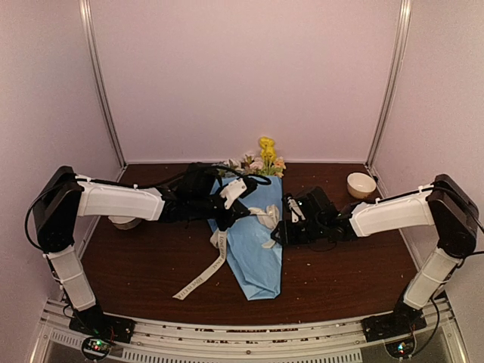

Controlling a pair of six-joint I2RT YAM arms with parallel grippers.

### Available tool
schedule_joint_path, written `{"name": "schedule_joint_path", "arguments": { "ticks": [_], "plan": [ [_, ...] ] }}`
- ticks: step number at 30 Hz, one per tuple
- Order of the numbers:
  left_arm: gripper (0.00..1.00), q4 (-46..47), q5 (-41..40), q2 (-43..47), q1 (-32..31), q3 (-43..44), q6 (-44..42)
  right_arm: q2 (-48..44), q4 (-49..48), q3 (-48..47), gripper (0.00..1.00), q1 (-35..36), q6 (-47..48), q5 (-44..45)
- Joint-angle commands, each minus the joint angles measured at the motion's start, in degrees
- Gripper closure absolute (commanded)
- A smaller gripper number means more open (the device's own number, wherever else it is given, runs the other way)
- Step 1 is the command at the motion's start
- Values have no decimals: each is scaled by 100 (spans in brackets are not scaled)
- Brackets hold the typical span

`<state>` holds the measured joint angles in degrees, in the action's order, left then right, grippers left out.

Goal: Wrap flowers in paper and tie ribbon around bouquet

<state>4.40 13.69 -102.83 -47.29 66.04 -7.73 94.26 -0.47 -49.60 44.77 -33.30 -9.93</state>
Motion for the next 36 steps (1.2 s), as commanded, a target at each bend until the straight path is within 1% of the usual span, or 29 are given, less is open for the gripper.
{"name": "schedule_joint_path", "arguments": {
  "ticks": [1,2,3,4,6,7,8,9,10,11,13,14,16,18,19,20,24,28,30,33,36],
  "plan": [
    [100,78,-77,-71,26,181,59,135,29,-154,58,76,-87,237],
    [100,72,-71,-75,25,181,60,169,10,-159,58,78,-93,225],
    [100,73,-69,-79,29,188,61,205,7,-174,61,80,-97,202],
    [100,60,-64,-80,35,190,61,240,32,-218,66,83,-98,178],
    [100,11,-35,-80,52,213,91,264,107,-286,84,77,-83,195],
    [100,-30,0,-73,99,230,156,243,153,-301,91,79,-85,251],
    [100,-46,50,-71,150,250,251,205,190,-304,97,76,-65,319],
    [100,-65,77,-63,258,259,368,155,245,-289,100,69,-50,386],
    [100,-111,63,-55,339,279,465,105,301,-283,100,62,-27,455],
    [97,-170,-30,-39,399,304,562,64,362,-278,100,58,8,523],
    [83,-317,-278,-28,462,384,587,17,459,-290,100,65,81,592],
    [73,-421,-329,-34,472,438,539,11,490,-305,100,69,113,600],
    [45,-610,-325,-29,475,534,478,42,523,-341,100,67,162,581],
    [19,-776,-254,68,474,543,463,65,587,-384,100,69,196,620],
    [9,-836,-220,167,470,492,451,54,610,-401,98,67,212,642],
    [3,-876,-195,297,468,398,440,43,626,-416,97,68,227,659],
    [2,-1348,-210,1012,452,-100,457,40,735,-492,92,67,287,699],
    [2,-2017,-724,1673,227,-859,889,49,789,-513,90,71,312,764],
    [5,-2192,-955,1911,49,-1308,1175,93,805,-538,89,72,321,746],
    [9,-2429,-1184,1984,-192,-1887,1715,172,860,-620,88,67,339,677],
    [8,-2687,-1319,1836,-443,-2055,2029,168,917,-676,88,68,356,681]
  ]
}}
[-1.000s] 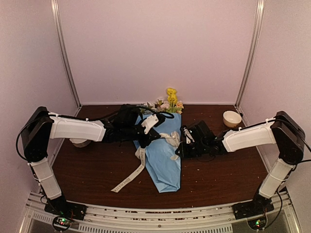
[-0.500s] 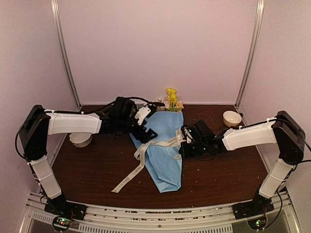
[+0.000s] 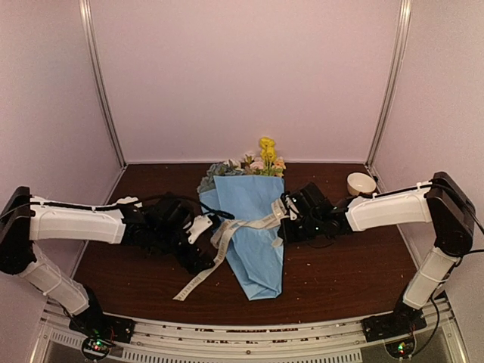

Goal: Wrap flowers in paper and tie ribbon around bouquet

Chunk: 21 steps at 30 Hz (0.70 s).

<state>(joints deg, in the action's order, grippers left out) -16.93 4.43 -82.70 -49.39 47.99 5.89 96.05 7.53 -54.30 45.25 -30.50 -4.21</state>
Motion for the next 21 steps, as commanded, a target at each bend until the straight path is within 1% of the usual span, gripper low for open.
{"name": "schedule_joint_path", "arguments": {
  "ticks": [1,7,10,11,14,17,18,20,21],
  "plan": [
    [8,-637,-416,-249,-291,-254,736,-28,145,-218,88,19,87,117],
    [8,-795,-394,-932,-435,-182,738,-42,269,-311,85,24,130,126],
    [15,-860,-180,-1380,-506,-78,751,-56,323,-343,85,20,148,115],
    [20,-869,-132,-1470,-530,-71,786,-67,332,-340,85,21,146,115],
    [45,-1035,-128,-1660,-537,-44,1047,-110,385,-358,88,25,164,139],
    [67,-1280,-151,-1688,-537,-28,1195,-128,401,-369,91,15,181,121],
    [77,-1427,-224,-1682,-529,-22,1220,-122,422,-386,92,13,187,122],
    [100,-1595,-417,-1617,-488,-30,1283,-129,447,-399,92,14,201,130],
    [100,-1621,-490,-1565,-444,-45,1309,-127,463,-403,92,12,199,135]
  ]
}}
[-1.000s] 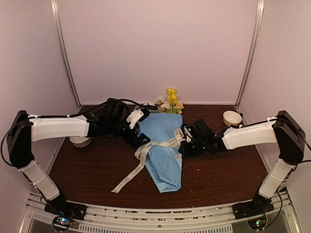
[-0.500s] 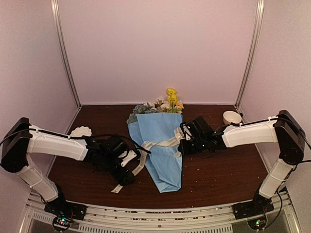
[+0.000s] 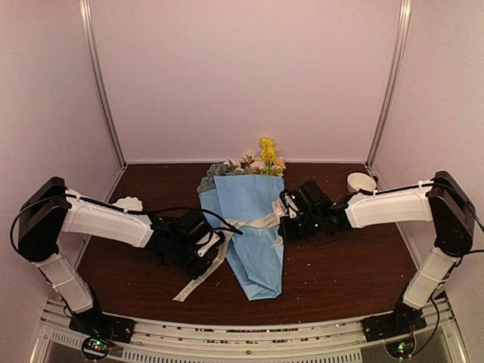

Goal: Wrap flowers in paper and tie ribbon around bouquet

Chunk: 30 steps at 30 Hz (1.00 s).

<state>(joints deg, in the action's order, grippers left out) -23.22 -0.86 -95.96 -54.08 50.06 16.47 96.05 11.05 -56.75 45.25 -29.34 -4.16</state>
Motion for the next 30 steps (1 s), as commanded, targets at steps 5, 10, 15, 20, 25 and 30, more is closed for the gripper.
{"name": "schedule_joint_path", "arguments": {
  "ticks": [5,10,15,20,25,30],
  "plan": [
    [100,-985,-270,174,309,-334,358,-239,273,-161,94,2,131,184],
    [100,-892,-283,646,602,-460,218,-502,484,-70,94,-49,251,135],
    [77,-281,460,812,303,-200,-539,-472,390,-59,93,-56,351,-357],
    [42,839,733,586,89,-414,-830,-427,197,-64,93,-68,240,-479],
    [31,778,406,-145,91,118,-1216,-349,175,-122,93,-67,261,-523],
    [32,1168,262,-596,125,393,-1335,-351,195,-142,93,-61,261,-480]
  ]
}}
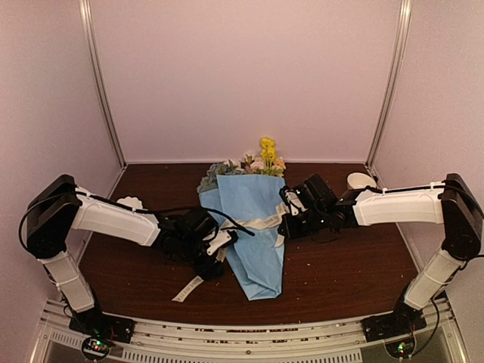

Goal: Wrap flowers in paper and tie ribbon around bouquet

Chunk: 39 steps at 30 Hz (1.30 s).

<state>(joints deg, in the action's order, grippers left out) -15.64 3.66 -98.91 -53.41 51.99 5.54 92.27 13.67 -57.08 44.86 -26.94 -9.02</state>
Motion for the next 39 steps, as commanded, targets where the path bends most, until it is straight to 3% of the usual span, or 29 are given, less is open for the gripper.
{"name": "schedule_joint_path", "arguments": {
  "ticks": [1,9,12,17,18,24,30,33,39],
  "plan": [
    [32,419,-231,-378,97,281,-250,-1,-81,-95,93,-24,22,15],
    [42,316,-554,-593,376,496,-322,47,-31,-215,93,-30,34,23],
    [59,314,-460,-592,414,464,-375,58,-7,-257,93,-41,51,12],
    [97,598,-94,-578,577,241,-224,-50,-2,-198,100,-116,51,-41],
    [100,580,-129,-570,652,197,-128,-105,8,-154,100,-146,45,-61],
    [100,324,-433,-188,997,-74,312,-597,100,208,100,-421,224,-103],
    [100,2,-1185,441,1386,-347,751,-971,1120,305,100,-417,1083,279],
    [100,-122,-1207,743,1700,-426,956,-1254,1810,371,100,-417,1310,1215],
    [100,-389,-1316,1443,2348,-545,1167,-1639,3064,265,100,-416,1271,4140]
  ]
}}
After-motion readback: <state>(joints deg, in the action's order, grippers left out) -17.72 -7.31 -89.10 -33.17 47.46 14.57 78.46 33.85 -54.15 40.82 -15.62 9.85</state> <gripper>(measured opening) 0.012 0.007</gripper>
